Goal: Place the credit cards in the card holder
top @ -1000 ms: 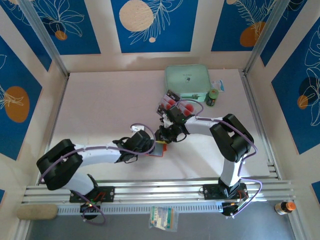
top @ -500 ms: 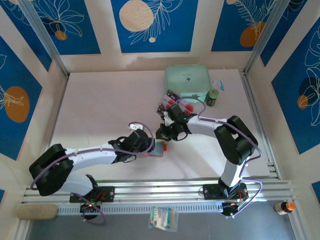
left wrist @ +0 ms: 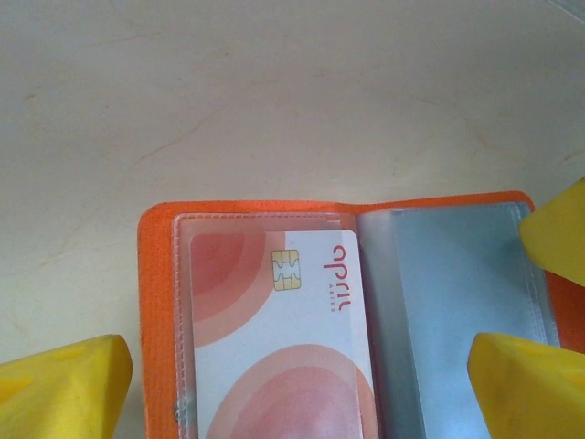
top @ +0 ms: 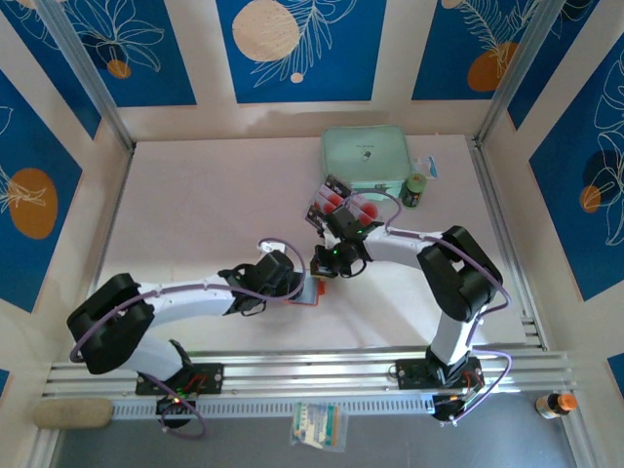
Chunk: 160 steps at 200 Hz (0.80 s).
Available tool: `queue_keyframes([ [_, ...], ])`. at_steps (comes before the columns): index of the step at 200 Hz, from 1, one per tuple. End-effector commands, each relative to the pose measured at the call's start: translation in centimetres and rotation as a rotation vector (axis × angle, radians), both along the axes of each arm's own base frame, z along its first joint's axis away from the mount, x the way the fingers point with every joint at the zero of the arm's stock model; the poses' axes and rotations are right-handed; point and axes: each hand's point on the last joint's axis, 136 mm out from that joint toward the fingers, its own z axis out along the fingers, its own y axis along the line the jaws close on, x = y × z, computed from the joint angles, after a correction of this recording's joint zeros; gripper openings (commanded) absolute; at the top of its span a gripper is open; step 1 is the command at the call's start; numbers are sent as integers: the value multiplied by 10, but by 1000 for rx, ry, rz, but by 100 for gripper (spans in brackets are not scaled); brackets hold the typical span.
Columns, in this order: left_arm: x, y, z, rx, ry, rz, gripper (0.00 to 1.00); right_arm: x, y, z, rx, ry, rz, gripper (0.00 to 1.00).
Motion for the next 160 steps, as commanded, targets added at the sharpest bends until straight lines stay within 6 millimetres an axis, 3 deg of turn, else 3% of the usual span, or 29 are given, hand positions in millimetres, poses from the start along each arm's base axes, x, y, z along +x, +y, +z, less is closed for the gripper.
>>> queue_keyframes([
  [1,4,3,0,37,-1,-4,95,-1,7,-3,0,7,26,0],
  [91,5,16,-12,74,13,28,95,-5,24,-13,13,41,63,0],
  [160,0,21,-25,56,30,30,76,1,22,2,29,15,49,0],
])
